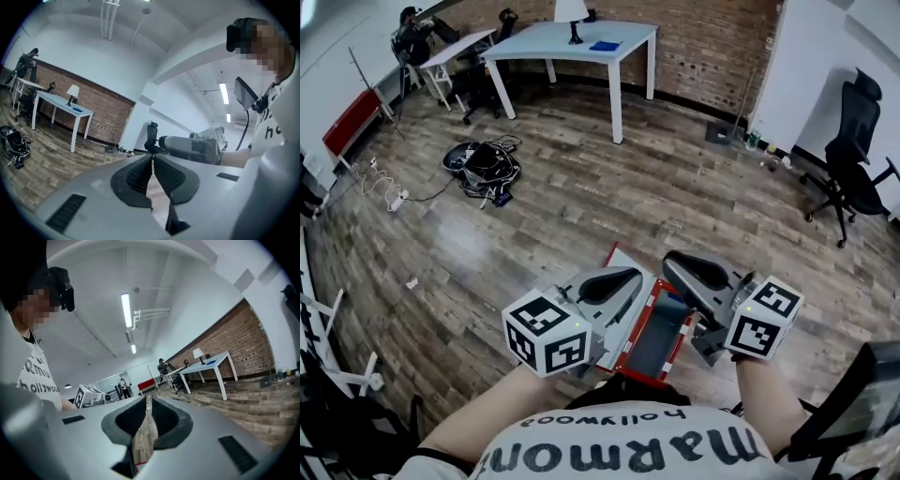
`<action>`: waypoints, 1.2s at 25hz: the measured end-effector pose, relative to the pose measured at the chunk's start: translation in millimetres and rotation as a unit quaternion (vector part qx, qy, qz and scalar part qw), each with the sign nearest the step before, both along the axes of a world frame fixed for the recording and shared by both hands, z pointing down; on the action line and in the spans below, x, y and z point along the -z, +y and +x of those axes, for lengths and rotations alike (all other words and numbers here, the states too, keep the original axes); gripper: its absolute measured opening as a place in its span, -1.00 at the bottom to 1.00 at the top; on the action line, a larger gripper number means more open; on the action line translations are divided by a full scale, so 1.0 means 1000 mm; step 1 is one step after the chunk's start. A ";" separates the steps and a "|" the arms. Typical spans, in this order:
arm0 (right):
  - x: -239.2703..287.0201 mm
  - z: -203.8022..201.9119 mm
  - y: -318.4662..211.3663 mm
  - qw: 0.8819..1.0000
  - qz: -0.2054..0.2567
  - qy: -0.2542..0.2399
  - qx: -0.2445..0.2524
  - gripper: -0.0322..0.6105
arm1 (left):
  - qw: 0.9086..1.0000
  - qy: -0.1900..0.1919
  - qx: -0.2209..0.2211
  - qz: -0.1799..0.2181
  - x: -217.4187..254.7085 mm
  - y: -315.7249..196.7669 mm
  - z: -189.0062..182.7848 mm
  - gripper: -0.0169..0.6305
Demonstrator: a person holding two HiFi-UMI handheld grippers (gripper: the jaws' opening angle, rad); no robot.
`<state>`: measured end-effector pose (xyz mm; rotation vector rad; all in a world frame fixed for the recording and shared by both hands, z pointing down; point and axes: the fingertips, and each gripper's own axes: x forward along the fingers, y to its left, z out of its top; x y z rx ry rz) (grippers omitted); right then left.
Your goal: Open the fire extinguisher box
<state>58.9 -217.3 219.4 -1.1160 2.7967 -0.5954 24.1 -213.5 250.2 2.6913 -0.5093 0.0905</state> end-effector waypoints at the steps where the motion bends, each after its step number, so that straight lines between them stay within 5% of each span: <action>1: -0.001 -0.003 0.005 1.000 -0.001 -0.003 0.004 -0.76 | 1.000 -0.002 -0.002 0.006 -0.001 0.003 -0.004 -0.89; 4: -0.005 -0.010 0.016 1.000 0.007 0.011 0.011 -0.77 | 1.000 -0.003 -0.003 0.020 -0.002 0.006 -0.013 -0.89; 10: -0.025 0.006 0.028 0.999 -0.011 0.036 -0.020 -0.78 | 0.999 0.026 0.022 -0.010 -0.008 0.007 -0.035 -0.89; 17: -0.048 0.037 0.028 0.992 -0.021 0.105 -0.072 -0.80 | 0.996 0.014 0.092 -0.015 -0.014 -0.005 -0.065 -0.89; 30: -0.051 0.057 0.033 0.988 -0.031 0.102 -0.111 -0.87 | 0.998 0.001 0.055 -0.006 -0.021 0.010 -0.049 -0.89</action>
